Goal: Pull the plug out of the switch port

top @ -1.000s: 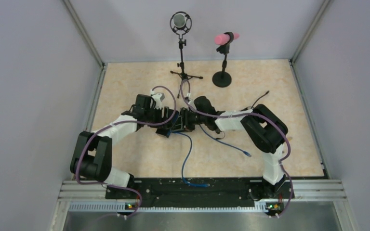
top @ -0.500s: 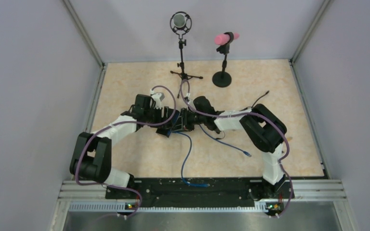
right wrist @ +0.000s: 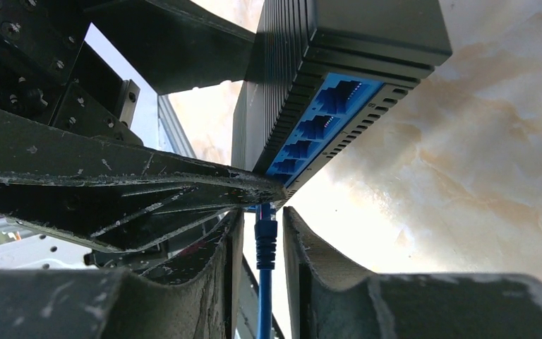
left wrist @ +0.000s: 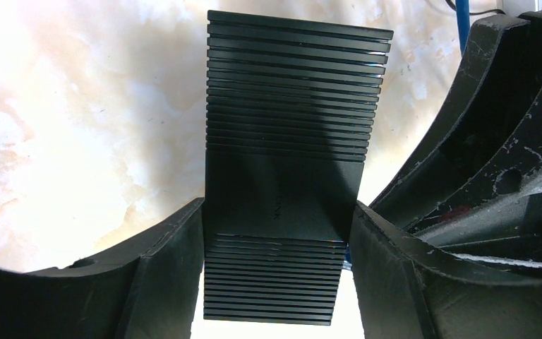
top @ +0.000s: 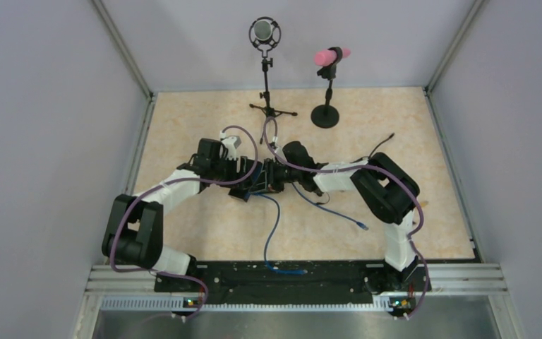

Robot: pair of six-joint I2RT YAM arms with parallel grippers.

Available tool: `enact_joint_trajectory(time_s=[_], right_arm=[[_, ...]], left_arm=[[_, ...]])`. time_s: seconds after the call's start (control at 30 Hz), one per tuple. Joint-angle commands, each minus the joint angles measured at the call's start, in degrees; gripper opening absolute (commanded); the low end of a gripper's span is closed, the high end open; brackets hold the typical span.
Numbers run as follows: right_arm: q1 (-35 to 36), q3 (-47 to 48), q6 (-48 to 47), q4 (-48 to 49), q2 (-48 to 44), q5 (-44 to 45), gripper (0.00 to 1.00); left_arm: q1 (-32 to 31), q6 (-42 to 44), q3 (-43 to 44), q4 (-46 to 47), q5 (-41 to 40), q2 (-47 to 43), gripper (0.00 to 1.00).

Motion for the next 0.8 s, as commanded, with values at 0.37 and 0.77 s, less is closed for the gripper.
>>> enact_joint_trajectory(time_s=[0.37,0.77], right_arm=[[0.9,1.29,1.07,2.01,-0.43,-0.92,0.01],[0.16,1.69,-0.3,0.27,-0.17,-2.52,0.0]], left_arm=[[0.03,0.19,0.44,2.68,0.38,-2.59,0.0],[0.12,1.77,0.09,1.64,-2.0,-2.16,0.0]])
